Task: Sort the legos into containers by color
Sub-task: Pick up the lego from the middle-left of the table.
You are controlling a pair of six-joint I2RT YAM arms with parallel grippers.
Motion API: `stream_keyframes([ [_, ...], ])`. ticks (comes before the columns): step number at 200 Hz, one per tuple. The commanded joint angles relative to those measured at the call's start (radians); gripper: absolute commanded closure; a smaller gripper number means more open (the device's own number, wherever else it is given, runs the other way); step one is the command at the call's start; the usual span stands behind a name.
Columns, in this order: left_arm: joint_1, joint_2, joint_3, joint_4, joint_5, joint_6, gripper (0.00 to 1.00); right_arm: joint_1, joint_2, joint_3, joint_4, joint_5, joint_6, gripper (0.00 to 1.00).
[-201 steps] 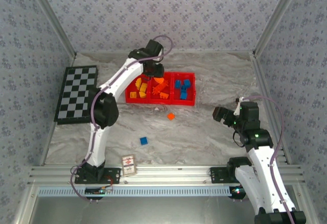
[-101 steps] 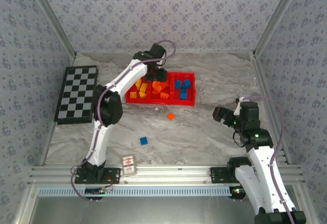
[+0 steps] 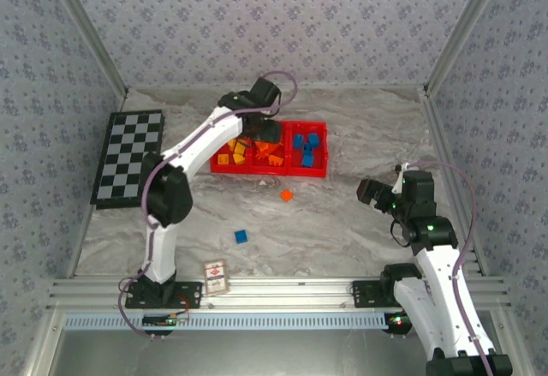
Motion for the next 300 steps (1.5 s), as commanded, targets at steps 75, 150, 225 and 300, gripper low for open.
stream_keyframes([
  [75,-0.245,-0.492,-0.758,0.049,-0.132,-0.499,0.05,-0.024,0.017,-0.013,0.045,-0.052,0.014,0.0],
  [150,-0.396,-0.533,-0.944,0.054,-0.14,-0.882,0.13,-0.052,0.032,-0.013,0.047,-0.075,0.018,0.0],
  [225,-0.396,-0.5,-1.051,0.188,-0.064,-0.972,0.31,-0.066,0.034,-0.019,0.053,-0.09,0.022,0.0],
  [300,-0.393,-0.447,-1.055,0.198,-0.037,-0.954,0.43,-0.09,0.037,-0.022,0.056,-0.107,0.026,0.0],
])
